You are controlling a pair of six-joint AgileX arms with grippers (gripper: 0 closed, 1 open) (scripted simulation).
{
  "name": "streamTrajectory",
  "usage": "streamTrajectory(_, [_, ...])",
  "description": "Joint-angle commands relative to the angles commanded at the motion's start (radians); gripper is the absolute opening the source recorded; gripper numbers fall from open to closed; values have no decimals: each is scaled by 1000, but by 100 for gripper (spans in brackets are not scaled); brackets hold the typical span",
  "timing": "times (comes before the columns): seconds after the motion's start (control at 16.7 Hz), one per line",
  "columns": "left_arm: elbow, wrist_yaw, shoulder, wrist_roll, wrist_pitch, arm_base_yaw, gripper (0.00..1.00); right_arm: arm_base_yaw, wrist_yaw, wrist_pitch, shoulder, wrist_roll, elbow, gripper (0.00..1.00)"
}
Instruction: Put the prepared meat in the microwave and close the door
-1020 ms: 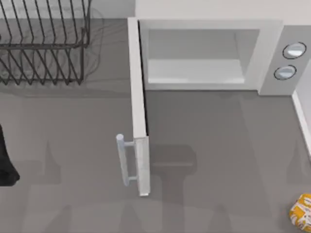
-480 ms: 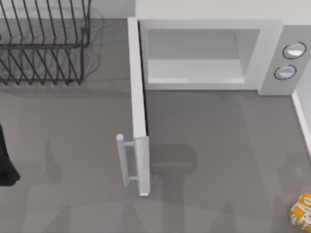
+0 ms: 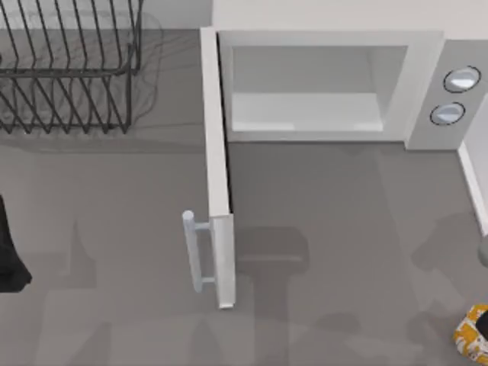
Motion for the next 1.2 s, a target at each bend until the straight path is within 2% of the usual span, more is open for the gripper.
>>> streamTrajectory(0.3, [0,0,0,0,0,0,100,66,-1,-196,262,-129,166,100])
streamTrajectory(0.66, [0,0,0,0,0,0,100,80,-1,-236,320,-156,204,100])
streamTrajectory(0.9, [0,0,0,0,0,0,100,78,-1,-195,338,-156,178,100])
streamTrajectory(1.2, [0,0,0,0,0,0,100,81,-1,44,453,-152,70,100])
